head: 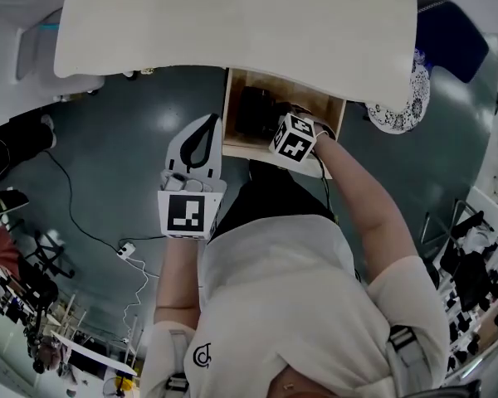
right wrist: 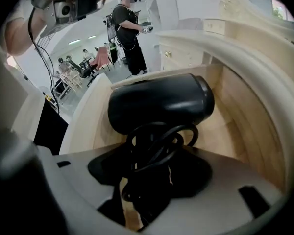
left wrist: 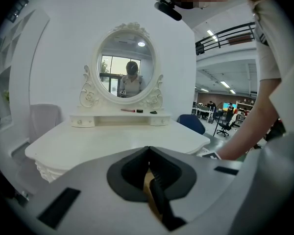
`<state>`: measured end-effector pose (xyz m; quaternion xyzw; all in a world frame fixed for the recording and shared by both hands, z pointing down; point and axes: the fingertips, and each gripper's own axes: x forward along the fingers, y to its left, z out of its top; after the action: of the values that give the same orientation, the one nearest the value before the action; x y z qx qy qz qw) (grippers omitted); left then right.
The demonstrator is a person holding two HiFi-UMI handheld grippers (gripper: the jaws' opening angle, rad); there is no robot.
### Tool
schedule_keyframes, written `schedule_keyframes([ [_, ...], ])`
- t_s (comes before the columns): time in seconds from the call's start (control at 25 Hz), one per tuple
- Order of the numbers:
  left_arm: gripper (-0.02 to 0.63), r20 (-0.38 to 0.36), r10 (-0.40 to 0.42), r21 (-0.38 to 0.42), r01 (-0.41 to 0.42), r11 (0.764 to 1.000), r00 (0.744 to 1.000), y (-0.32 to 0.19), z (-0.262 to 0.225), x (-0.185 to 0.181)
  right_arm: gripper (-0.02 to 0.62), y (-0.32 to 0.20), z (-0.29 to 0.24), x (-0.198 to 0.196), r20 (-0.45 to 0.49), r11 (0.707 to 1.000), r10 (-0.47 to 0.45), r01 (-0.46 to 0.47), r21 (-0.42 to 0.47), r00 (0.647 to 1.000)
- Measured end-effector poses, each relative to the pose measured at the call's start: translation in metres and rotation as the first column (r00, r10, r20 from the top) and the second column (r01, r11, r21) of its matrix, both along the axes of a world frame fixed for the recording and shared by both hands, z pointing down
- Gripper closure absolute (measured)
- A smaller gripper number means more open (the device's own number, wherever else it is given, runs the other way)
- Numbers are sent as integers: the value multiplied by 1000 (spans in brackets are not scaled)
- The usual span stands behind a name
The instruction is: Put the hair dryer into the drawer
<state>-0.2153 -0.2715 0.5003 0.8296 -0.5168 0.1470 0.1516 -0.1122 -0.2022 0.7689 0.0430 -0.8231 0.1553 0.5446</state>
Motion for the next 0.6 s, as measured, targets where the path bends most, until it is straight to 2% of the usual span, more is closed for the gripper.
schedule_keyframes([
  [0.16, 592, 12, 18, -21, -17, 1000, 1000, 0, 7, -4, 336, 8, 14, -4, -16, 997, -53, 51, -61, 998],
  [0.32, 592, 27, 54, -44, -52, 998, 998, -1, 16, 0, 334, 5, 15, -4, -16, 994, -86, 85, -61, 996],
  [0.6, 592, 7, 97, -32, -96, 995, 995, 2, 15, 14, 274, 1, 9, -6, -19, 997, 27, -28, -69, 999],
])
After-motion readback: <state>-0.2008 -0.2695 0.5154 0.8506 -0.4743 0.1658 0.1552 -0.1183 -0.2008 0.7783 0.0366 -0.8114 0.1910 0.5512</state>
